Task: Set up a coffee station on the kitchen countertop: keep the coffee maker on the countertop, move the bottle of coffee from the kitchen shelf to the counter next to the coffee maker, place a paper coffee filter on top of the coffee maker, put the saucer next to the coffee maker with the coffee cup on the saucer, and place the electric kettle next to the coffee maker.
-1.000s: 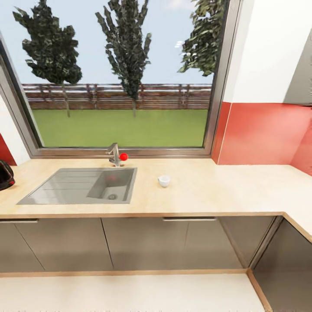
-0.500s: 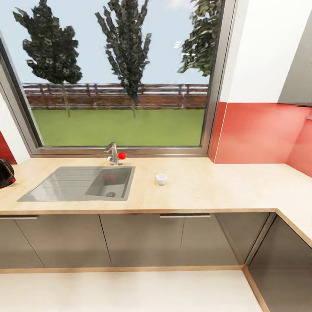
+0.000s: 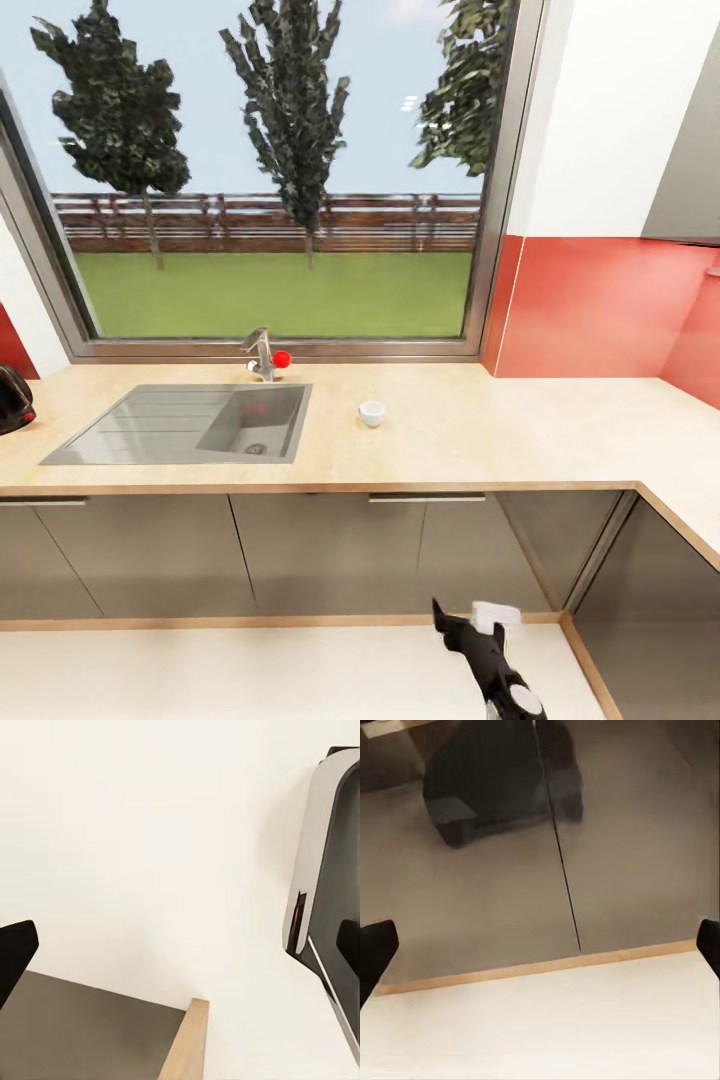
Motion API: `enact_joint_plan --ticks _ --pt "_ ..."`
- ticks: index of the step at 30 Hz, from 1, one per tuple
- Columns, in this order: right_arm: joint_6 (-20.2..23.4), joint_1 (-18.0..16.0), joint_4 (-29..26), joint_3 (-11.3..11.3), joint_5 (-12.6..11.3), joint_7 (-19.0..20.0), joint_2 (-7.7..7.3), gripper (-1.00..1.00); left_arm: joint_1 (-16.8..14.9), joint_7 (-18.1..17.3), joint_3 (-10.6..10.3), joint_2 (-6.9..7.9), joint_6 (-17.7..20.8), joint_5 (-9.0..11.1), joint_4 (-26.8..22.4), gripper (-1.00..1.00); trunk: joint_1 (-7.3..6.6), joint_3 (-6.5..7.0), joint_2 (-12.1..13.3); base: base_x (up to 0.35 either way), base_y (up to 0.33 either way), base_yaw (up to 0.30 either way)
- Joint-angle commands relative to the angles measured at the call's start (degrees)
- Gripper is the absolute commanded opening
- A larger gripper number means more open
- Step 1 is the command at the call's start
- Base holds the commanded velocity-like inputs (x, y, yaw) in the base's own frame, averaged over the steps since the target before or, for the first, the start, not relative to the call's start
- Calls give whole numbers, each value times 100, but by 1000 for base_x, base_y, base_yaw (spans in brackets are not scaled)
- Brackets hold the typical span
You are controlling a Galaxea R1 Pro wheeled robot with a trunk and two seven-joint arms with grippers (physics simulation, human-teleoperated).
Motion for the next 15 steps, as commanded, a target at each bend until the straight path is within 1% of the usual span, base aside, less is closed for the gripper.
enact_joint_plan --ticks 1,2,5,7,8,9,11,12,13,14,15 --pt "-211 -3 -152 -22 -61 46 34 100 0 15 60 -1 -13 -57 -6 100 3 -12 -11 0 0 0" --pt "-289 -3 -224 -22 -61 47 44 100 1 15 64 -3 -14 -54 -7 100 3 -12 -11 0 0 0" --pt "-532 -3 -687 -21 -68 54 82 100 1 15 82 -3 -10 -41 -5 100 3 -12 -11 0 0 0" --pt "-590 -3 -1165 -6 -70 64 116 100 1 15 83 -2 -2 -39 -5 100 3 -12 -11 0 0 0" --pt "-600 -3 -1378 -3 -70 66 176 100 -1 15 83 -1 -1 -40 -5 100 3 -12 -11 0 0 0" --pt "-615 -3 -2065 3 -68 57 337 100 0 -2 70 2 26 -47 12 100 3 -12 -11 0 0 0" --pt "-617 -3 -2444 5 -69 54 373 100 1 -23 61 29 53 -50 16 100 3 -12 -11 0 0 0" --pt "-615 -8 -2819 10 -69 53 413 100 1 -47 16 31 69 -67 17 100 3 -12 -11 47 0 0" --pt "-610 -13 -2992 11 -70 52 438 100 1 -53 -1 29 71 -74 18 100 3 -12 -11 68 0 0" --pt "-584 -40 -3218 15 -70 49 490 100 1 -60 -13 24 65 -80 14 100 3 -12 -11 49 0 0" --pt "-502 -154 -3369 19 -65 17 566 100 1 -66 -17 7 58 -99 16 100 3 -12 -11 20 0 0"
